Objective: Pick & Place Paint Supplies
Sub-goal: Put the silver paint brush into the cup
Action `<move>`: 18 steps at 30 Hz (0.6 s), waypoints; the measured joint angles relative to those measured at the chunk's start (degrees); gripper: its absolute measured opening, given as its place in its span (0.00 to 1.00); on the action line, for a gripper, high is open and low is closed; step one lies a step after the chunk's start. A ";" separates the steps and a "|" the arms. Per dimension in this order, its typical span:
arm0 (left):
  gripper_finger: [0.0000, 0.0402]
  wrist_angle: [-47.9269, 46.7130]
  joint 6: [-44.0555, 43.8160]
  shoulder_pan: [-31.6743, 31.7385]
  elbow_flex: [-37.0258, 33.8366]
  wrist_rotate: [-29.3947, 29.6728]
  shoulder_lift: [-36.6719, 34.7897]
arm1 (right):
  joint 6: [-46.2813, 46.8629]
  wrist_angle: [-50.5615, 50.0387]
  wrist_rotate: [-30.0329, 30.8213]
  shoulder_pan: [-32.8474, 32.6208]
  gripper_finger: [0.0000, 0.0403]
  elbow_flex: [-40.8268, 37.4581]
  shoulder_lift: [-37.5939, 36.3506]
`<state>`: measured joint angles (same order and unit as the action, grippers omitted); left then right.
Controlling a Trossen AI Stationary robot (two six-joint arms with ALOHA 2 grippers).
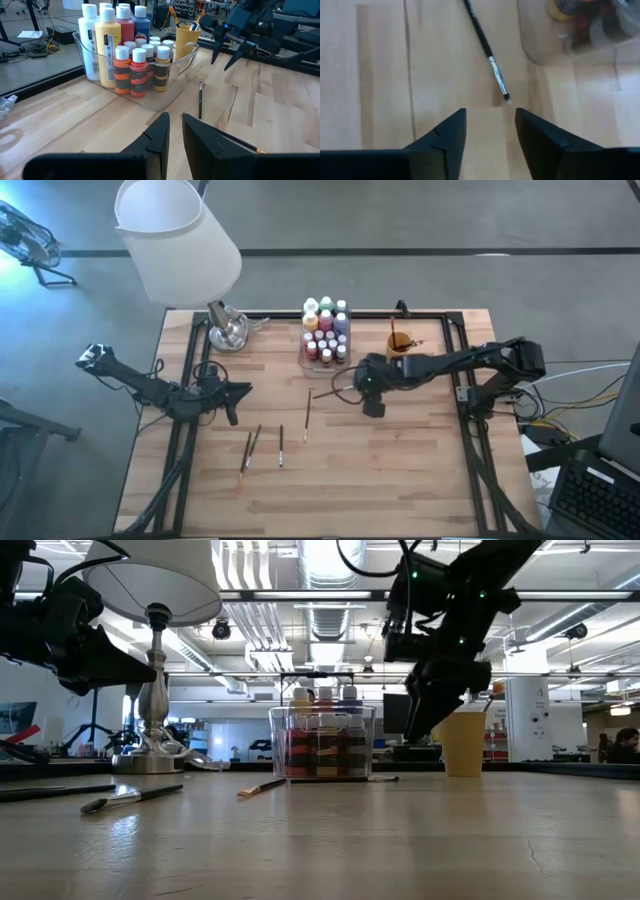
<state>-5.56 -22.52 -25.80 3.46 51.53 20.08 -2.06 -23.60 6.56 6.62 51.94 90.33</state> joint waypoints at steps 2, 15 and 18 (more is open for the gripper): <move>0.14 0.00 0.00 0.00 0.00 0.00 0.00 | -1.36 0.25 -1.03 0.95 0.45 0.00 0.64; 0.14 0.00 -0.02 0.00 0.00 0.00 0.00 | -6.93 10.99 -6.56 4.92 0.53 -3.85 0.65; 0.14 0.00 0.00 0.00 0.00 0.00 0.00 | -7.05 13.12 -6.84 5.15 0.51 -4.79 0.63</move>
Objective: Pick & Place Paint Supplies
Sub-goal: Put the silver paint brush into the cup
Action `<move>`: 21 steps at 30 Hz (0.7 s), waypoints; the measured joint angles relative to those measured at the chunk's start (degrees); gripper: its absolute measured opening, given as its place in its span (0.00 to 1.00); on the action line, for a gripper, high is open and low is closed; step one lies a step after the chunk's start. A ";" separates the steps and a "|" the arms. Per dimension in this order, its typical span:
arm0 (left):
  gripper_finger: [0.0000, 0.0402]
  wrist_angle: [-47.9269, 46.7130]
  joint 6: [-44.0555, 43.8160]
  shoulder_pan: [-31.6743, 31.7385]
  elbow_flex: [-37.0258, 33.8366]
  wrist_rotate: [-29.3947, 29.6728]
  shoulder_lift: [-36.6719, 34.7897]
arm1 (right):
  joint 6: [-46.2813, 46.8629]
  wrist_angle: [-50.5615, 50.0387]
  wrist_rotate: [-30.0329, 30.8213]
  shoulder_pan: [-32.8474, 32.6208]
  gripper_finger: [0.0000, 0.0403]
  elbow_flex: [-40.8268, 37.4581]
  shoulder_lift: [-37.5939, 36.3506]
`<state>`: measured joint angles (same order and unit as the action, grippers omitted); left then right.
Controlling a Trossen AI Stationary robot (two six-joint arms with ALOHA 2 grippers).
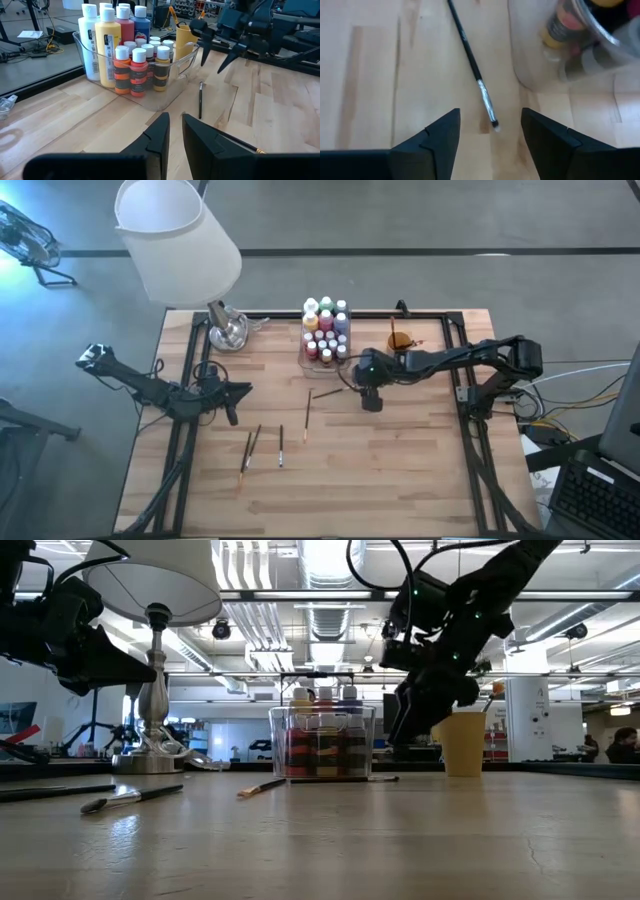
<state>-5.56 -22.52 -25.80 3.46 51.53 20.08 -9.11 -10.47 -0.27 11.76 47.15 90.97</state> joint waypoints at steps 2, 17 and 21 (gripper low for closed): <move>0.14 0.00 -0.02 0.00 0.00 0.00 0.00 | -0.12 1.49 0.01 0.10 0.50 -1.18 0.01; 0.14 0.00 -0.02 0.00 0.00 0.00 0.00 | 0.95 10.77 -1.24 2.86 0.49 -6.37 2.23; 0.14 0.00 -0.02 0.00 0.00 0.00 0.00 | 0.87 11.88 -1.46 2.96 0.47 -6.36 6.05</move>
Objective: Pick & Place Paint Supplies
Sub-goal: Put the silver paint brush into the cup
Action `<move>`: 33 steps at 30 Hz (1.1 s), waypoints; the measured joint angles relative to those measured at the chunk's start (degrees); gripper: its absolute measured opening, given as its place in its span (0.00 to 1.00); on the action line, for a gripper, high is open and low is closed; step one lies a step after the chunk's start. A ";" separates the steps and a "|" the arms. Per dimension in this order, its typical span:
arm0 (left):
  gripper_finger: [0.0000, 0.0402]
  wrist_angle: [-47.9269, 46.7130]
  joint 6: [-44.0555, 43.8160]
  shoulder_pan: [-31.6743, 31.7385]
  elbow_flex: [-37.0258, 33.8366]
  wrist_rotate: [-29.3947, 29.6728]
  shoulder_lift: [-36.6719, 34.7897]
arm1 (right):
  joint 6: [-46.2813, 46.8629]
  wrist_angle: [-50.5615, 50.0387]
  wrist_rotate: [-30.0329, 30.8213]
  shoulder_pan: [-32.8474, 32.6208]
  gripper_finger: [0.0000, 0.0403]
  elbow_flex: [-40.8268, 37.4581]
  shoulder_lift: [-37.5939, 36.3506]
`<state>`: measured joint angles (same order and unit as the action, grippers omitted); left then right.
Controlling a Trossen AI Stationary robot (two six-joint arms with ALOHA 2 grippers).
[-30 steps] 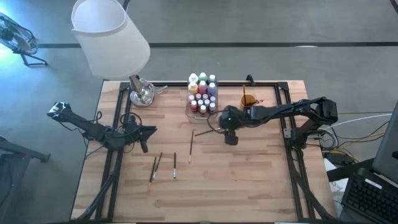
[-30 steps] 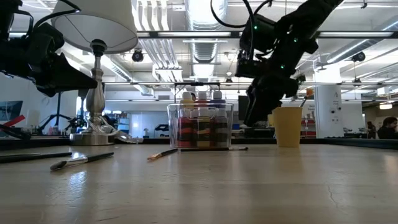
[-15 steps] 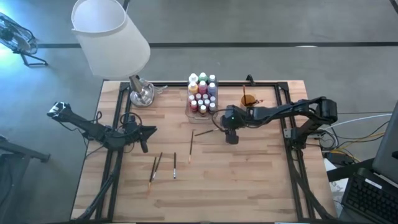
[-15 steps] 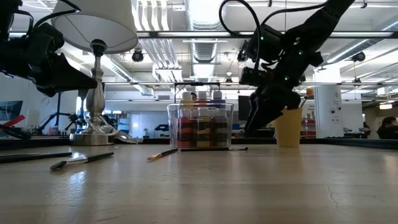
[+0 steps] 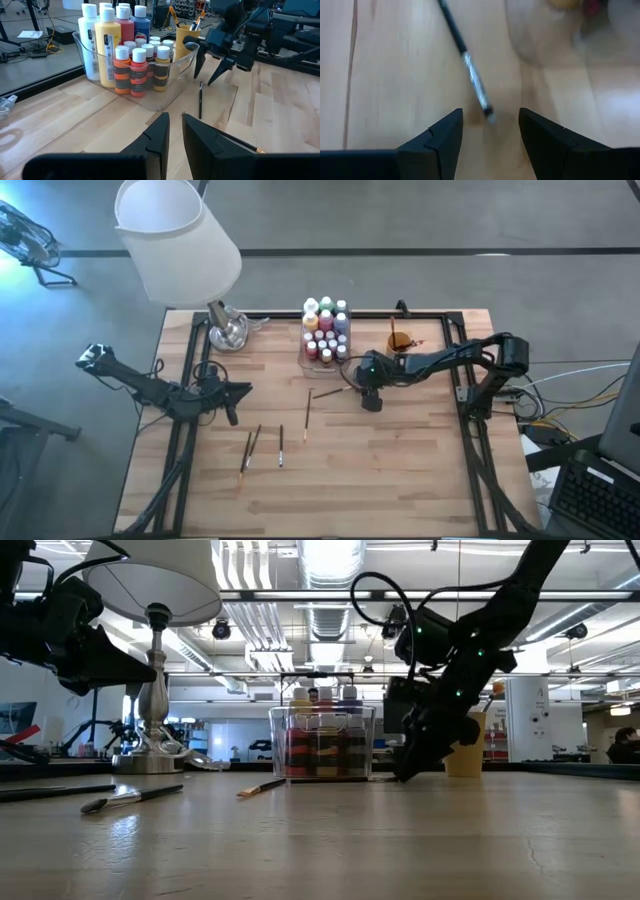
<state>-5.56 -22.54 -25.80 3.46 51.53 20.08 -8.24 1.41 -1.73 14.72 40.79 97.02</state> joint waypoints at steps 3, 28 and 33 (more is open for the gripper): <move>0.14 0.00 0.00 0.00 0.00 0.00 0.00 | 0.02 2.03 -0.27 -0.02 0.47 0.18 1.75; 0.14 -0.01 0.01 0.00 0.00 0.00 0.00 | 0.52 -0.17 -0.73 -0.13 0.16 0.22 2.73; 0.14 0.00 0.01 0.00 0.00 0.00 0.00 | 0.15 -0.59 -0.61 -0.13 0.03 0.18 2.73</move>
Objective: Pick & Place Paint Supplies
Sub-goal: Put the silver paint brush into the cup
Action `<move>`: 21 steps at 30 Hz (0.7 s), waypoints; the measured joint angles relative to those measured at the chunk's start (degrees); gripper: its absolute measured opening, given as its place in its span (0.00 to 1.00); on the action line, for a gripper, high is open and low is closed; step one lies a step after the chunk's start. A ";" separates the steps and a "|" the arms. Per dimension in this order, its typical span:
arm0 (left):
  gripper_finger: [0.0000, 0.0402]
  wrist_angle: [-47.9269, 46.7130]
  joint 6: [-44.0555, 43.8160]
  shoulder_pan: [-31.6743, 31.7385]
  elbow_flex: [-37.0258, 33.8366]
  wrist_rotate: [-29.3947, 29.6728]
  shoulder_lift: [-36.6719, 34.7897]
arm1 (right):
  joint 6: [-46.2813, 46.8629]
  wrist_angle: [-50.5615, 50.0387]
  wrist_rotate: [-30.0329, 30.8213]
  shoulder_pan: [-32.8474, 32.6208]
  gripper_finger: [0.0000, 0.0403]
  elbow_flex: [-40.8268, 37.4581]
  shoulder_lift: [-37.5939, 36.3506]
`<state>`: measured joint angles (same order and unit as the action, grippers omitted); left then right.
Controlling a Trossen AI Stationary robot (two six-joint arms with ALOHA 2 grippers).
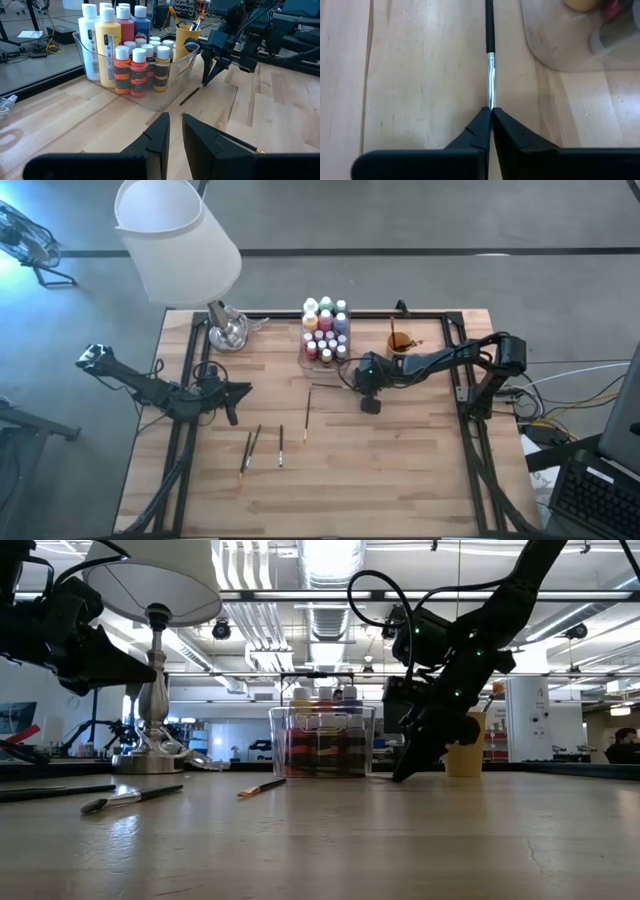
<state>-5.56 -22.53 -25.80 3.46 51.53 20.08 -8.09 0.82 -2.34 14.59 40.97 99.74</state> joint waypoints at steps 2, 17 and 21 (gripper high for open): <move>0.14 -0.01 0.01 0.00 0.00 0.00 0.00 | 0.35 -0.16 0.16 0.00 0.03 -0.02 0.02; 0.14 0.00 0.01 0.00 0.00 0.00 0.00 | 1.94 -6.08 0.94 -3.59 0.02 -0.59 -6.57; 0.14 -0.01 0.00 0.00 0.00 0.00 0.00 | 2.14 -4.66 -0.56 -6.34 0.02 -0.48 -9.18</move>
<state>-5.57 -22.53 -25.80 3.46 51.53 20.08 -5.95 -3.84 -2.90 8.25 40.49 90.57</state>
